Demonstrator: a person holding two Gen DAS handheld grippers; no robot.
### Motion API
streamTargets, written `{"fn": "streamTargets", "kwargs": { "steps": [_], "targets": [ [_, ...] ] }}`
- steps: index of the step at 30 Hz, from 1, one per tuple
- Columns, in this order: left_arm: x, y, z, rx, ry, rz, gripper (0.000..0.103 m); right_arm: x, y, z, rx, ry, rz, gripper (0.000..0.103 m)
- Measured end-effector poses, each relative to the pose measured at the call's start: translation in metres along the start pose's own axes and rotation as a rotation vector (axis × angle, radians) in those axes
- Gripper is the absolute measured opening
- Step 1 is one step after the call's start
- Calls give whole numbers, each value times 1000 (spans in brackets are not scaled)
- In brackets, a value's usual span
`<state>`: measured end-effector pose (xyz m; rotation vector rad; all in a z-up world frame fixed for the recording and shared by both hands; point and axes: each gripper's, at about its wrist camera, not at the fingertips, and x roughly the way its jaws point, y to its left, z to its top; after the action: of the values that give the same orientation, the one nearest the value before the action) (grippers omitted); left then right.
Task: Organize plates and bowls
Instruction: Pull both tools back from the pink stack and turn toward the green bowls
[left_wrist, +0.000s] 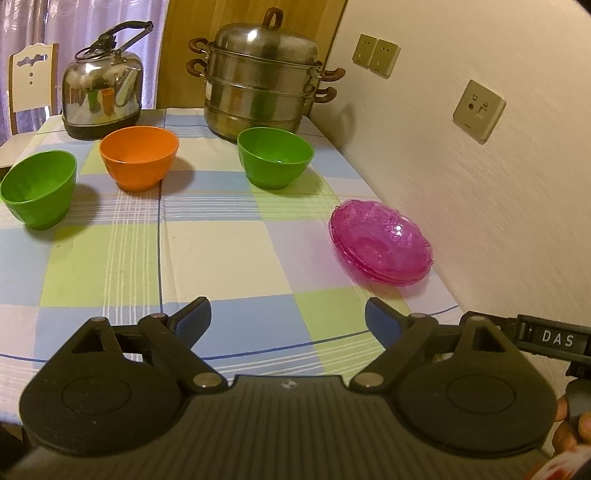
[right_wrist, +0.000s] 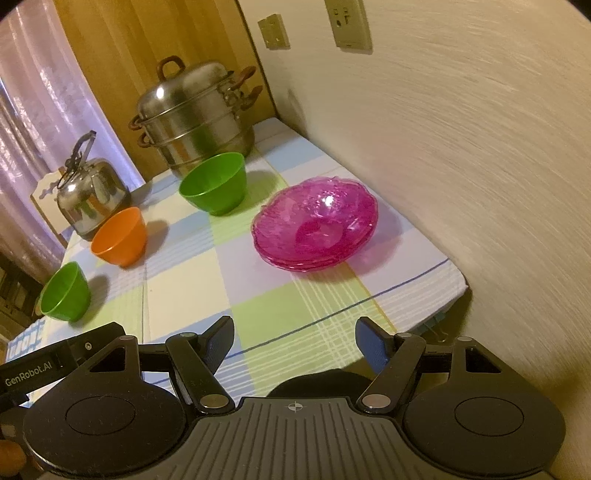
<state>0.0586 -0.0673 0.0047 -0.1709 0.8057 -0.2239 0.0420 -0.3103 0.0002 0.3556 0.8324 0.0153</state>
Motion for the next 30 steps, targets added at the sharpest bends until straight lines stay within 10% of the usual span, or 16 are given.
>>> {"fn": "streamTargets", "kwargs": {
  "steps": [30],
  "targets": [
    [-36,77,1,-99,-44,146,90,28,76,-12,-128,47,105,73]
  ]
}}
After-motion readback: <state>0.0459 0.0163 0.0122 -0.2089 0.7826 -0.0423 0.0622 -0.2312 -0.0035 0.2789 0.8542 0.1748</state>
